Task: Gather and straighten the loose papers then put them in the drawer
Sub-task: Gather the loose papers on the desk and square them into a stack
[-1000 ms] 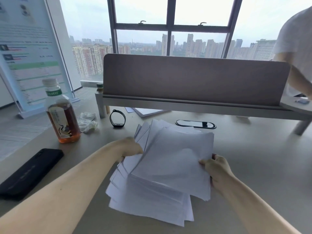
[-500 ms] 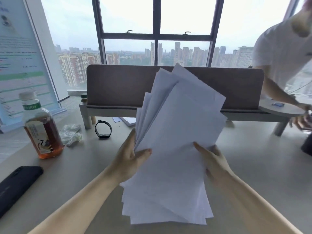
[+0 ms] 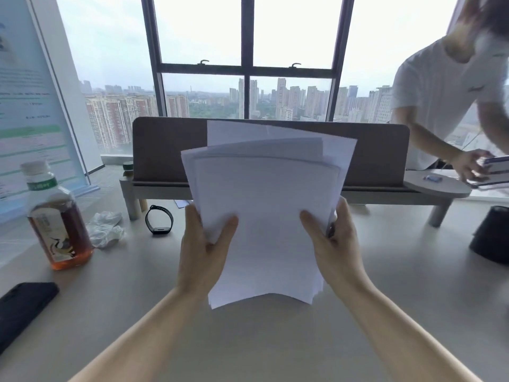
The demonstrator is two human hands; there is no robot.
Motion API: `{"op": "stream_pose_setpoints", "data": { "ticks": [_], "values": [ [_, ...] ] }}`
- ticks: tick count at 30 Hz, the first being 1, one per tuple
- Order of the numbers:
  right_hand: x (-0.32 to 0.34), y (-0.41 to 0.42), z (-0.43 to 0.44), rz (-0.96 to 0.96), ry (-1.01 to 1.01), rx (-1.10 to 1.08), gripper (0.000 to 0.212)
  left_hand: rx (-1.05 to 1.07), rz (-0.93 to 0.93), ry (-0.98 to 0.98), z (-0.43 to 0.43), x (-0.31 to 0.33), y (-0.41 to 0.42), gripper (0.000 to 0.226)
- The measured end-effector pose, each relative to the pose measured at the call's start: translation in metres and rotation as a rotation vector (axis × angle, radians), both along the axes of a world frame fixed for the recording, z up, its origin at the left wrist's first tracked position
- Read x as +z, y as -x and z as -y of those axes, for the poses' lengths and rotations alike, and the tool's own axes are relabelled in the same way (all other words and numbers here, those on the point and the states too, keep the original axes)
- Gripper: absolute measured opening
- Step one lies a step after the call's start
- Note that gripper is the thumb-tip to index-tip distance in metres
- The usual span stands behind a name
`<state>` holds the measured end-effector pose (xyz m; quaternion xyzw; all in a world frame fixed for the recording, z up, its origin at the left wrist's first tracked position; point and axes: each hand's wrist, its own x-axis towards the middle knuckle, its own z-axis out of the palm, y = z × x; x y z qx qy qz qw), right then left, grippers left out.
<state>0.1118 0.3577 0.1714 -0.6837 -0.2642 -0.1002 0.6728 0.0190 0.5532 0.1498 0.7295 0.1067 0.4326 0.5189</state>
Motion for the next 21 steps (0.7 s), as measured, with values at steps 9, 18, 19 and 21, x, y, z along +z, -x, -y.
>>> {"op": "stream_pose_setpoints", "data": {
  "ticks": [9, 18, 19, 21],
  "values": [
    [0.001, -0.007, 0.0, -0.005, -0.064, -0.027, 0.018, -0.036, -0.005, 0.044, 0.02, 0.017, -0.012, 0.015],
    [-0.001, 0.002, 0.013, -0.022, -0.007, 0.072, 0.045, -0.221, -0.043, 0.184, 0.001, 0.023, -0.007, 0.041],
    [-0.002, 0.002, 0.014, -0.009, -0.001, 0.067, 0.045, -0.231, -0.059, 0.17, 0.0, 0.021, -0.006, 0.044],
    [-0.002, -0.001, 0.017, -0.011, -0.021, 0.056, 0.041, -0.212, -0.043, 0.167, -0.001, 0.016, -0.005, 0.045]
  ]
}}
